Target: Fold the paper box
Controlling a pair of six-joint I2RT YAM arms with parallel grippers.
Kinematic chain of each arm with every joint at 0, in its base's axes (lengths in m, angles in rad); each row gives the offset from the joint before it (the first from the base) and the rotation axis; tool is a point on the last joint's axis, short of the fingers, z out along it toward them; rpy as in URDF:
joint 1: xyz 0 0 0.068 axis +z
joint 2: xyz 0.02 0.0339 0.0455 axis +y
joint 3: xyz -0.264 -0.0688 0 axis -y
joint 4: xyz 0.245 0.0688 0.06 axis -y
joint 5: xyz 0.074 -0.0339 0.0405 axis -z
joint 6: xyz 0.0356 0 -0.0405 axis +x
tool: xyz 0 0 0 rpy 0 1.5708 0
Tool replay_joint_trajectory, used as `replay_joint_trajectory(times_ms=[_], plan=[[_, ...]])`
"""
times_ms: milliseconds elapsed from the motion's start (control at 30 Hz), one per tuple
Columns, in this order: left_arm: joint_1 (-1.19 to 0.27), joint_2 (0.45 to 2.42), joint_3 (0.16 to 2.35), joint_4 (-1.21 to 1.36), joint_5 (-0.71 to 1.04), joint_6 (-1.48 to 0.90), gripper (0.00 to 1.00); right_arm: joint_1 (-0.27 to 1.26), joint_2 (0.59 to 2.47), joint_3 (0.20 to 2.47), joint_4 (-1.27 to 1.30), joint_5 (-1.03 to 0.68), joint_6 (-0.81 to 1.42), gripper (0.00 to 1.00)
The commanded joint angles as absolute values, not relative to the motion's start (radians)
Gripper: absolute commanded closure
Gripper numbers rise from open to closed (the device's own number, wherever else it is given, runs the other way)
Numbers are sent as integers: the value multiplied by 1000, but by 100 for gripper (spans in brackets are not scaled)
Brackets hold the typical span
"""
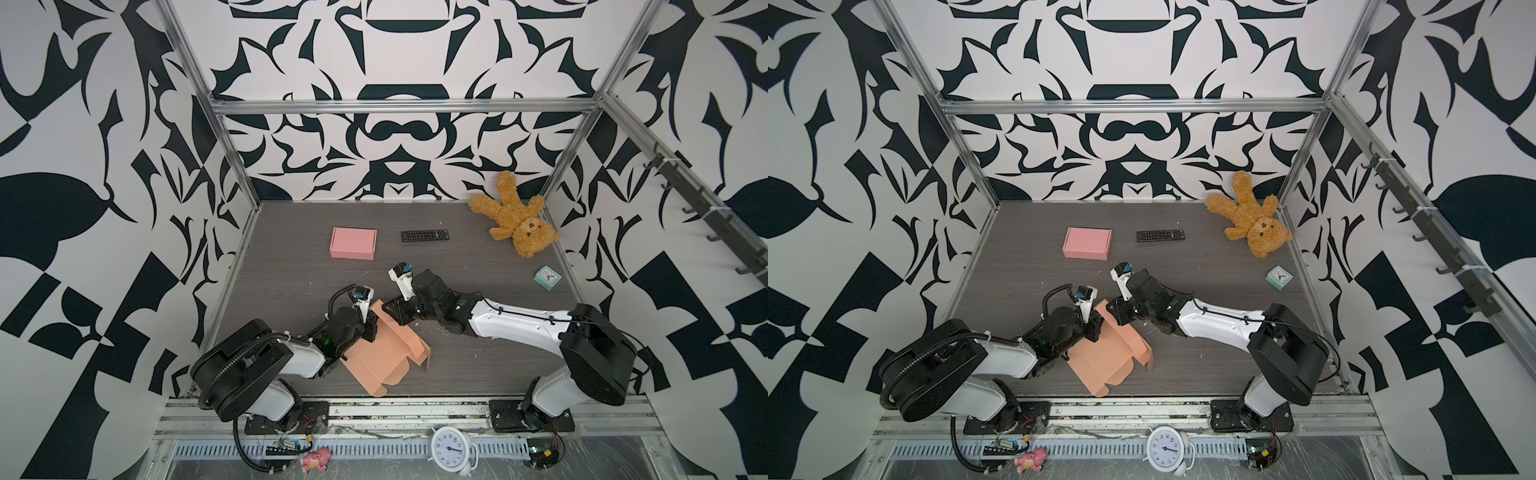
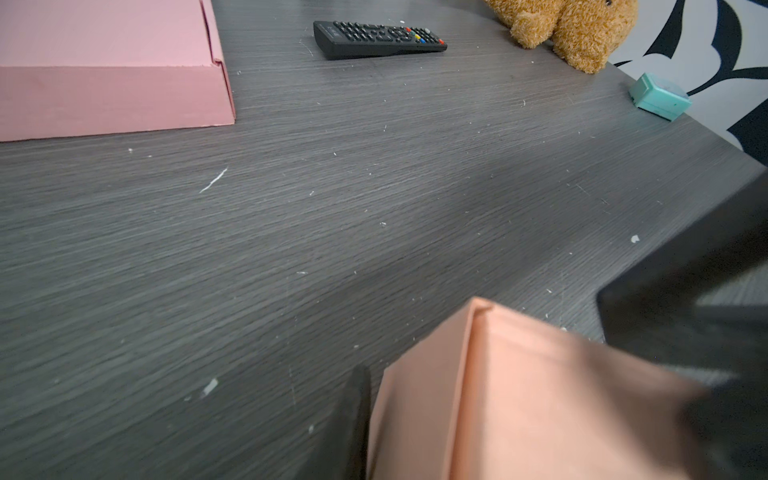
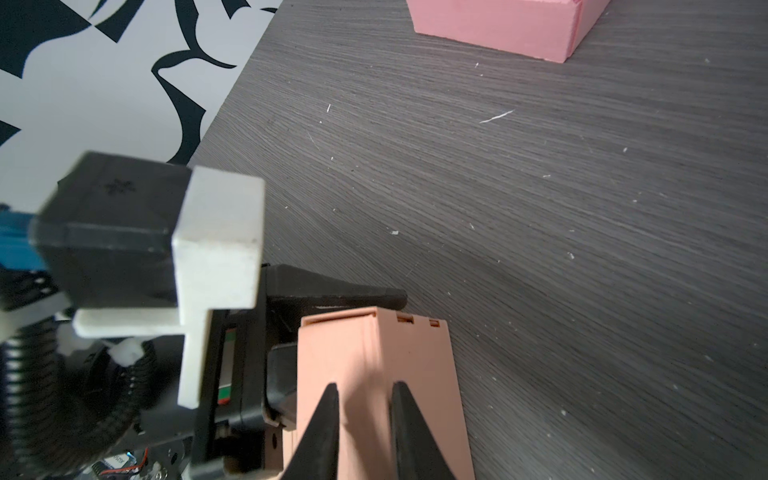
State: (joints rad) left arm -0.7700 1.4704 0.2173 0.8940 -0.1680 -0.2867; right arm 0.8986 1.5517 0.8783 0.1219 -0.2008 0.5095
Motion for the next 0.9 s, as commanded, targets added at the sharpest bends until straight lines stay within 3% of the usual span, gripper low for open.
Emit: replay_joint_trajectory(times_ms=[0,300,867], plan=[[-781,1491,210,913,-193,-279,73,908,1516,878,86,-178,484,76],[-792,1505,191,936,-223,-288,68,908,1532,886,88,-158,474,77],[-792,1545,228,939,-281,-254,76,938,1565,894,145,-168,529,79]])
